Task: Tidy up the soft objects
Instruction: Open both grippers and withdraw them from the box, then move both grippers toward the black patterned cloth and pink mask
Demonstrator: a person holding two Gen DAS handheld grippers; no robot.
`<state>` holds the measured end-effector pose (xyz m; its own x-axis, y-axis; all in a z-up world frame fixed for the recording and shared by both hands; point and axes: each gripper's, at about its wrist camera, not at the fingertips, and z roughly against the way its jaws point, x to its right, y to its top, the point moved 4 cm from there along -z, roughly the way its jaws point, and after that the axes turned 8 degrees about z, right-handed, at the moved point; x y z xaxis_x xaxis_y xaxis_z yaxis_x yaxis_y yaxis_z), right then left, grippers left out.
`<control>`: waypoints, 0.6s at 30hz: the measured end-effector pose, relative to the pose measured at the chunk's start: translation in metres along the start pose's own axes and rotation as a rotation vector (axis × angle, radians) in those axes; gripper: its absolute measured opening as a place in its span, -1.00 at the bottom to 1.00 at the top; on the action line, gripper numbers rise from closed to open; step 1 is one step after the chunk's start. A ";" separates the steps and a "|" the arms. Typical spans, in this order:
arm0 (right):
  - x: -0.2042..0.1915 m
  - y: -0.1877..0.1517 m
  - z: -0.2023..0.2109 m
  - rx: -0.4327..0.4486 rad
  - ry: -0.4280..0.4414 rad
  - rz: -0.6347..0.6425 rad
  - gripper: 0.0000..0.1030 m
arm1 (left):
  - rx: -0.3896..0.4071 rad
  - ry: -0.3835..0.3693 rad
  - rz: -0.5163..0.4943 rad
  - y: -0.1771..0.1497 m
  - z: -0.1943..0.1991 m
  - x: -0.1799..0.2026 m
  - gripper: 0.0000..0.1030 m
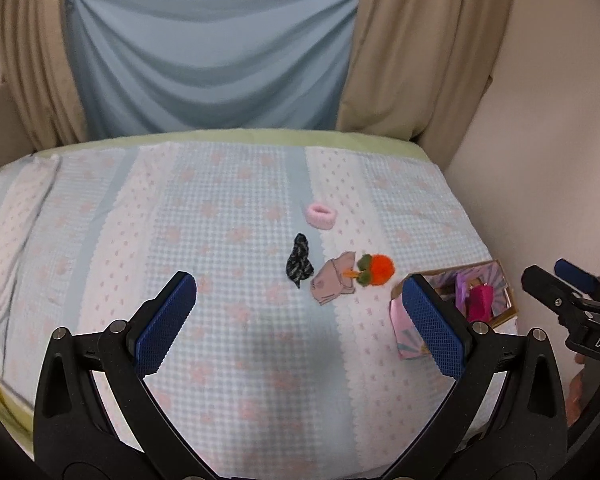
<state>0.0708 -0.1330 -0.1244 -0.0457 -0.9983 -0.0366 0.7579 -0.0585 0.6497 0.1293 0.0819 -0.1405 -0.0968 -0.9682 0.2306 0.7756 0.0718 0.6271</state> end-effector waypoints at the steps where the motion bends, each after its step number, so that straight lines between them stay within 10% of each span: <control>1: -0.003 -0.001 -0.011 0.000 0.000 -0.020 1.00 | -0.009 -0.015 -0.005 0.002 -0.010 -0.005 0.99; 18: -0.032 -0.082 -0.223 -0.098 0.036 -0.227 1.00 | -0.155 -0.161 -0.166 -0.011 -0.256 -0.041 0.99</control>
<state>0.1551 -0.0971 -0.3455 -0.1996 -0.9590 -0.2013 0.7908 -0.2790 0.5448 0.2846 0.0592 -0.3476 -0.3192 -0.9121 0.2571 0.8256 -0.1344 0.5481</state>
